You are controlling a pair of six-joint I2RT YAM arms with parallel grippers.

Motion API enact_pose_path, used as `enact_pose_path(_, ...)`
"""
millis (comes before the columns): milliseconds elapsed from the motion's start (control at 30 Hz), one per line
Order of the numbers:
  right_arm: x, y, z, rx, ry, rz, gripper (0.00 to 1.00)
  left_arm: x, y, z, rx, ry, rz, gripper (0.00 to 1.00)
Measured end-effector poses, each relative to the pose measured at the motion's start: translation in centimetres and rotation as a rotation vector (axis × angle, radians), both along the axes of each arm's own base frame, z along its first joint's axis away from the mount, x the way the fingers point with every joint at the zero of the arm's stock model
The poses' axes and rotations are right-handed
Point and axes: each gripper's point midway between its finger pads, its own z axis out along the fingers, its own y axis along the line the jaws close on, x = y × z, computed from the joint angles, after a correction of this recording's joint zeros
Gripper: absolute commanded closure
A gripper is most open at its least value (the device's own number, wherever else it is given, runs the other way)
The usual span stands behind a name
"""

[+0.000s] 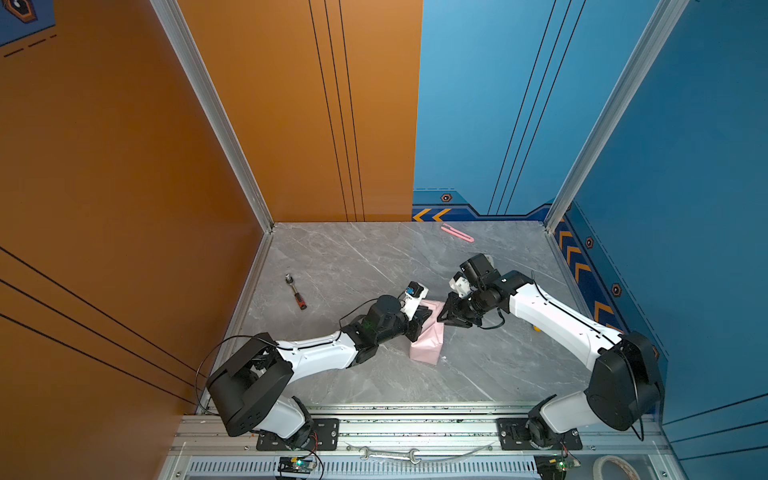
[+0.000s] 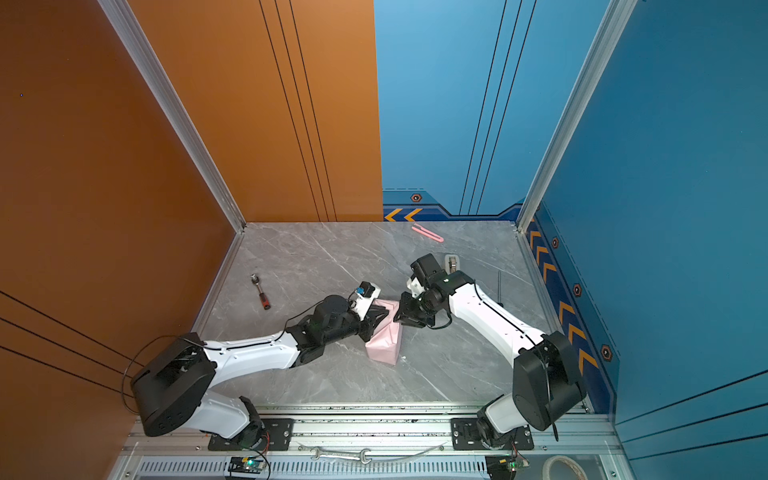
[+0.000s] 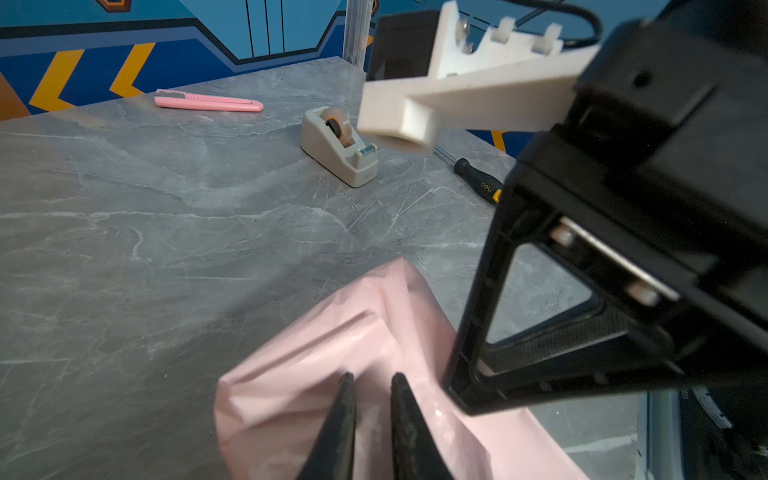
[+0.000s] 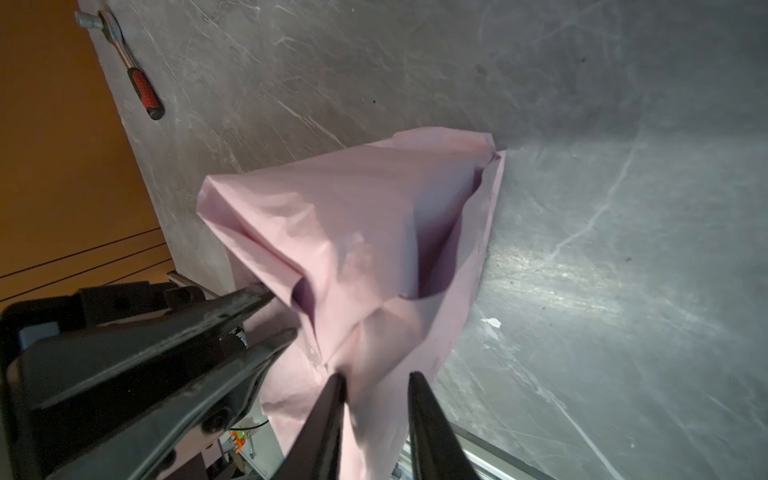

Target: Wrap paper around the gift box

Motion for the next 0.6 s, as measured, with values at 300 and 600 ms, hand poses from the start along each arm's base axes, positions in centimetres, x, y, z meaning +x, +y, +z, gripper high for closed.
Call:
enact_pose_path(300,0.0,0.2,0.6,0.050,-0.020,-0.010,0.86,-0.1,0.1,0.2,0.001,0.000,-0.002,0.70)
enact_pose_path(600,0.1,-1.1,1.4,0.035,-0.046,-0.044,0.55,0.1,2.9,2.9,0.001,0.050,0.067,0.38)
